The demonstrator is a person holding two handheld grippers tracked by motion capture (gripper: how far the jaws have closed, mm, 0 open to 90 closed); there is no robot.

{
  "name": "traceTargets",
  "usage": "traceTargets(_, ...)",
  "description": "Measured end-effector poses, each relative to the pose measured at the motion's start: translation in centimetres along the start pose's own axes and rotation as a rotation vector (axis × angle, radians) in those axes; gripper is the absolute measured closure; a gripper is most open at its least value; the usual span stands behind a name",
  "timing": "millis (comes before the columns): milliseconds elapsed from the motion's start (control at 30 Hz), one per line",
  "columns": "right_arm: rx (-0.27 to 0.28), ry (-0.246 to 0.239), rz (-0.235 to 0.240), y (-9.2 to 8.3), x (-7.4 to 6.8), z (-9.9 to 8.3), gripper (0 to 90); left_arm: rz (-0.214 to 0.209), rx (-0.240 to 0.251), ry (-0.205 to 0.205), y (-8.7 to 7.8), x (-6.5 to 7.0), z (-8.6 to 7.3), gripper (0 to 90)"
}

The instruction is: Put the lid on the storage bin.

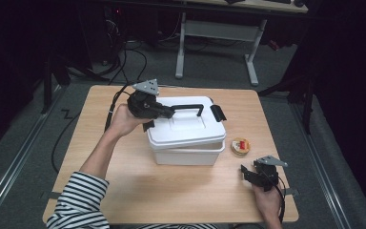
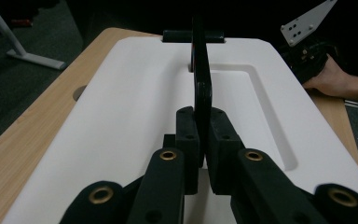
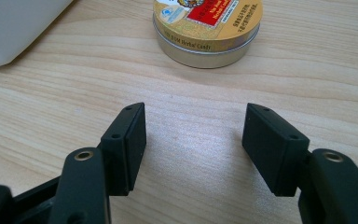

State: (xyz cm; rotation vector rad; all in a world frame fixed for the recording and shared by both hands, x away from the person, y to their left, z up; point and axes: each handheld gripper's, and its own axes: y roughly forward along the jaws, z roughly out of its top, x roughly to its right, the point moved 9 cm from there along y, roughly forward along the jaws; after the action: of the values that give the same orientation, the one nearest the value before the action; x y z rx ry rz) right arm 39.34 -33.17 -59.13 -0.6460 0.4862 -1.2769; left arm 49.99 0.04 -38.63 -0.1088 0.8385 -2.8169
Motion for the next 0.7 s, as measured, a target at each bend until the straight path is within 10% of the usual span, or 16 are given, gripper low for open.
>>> traceTargets(700, -0.001, -0.002, 0.002, 0.0, 0.0, 0.0, 39.2, 0.114, 0.111, -0.052, -6.0, 2.2, -1.3, 85.2)
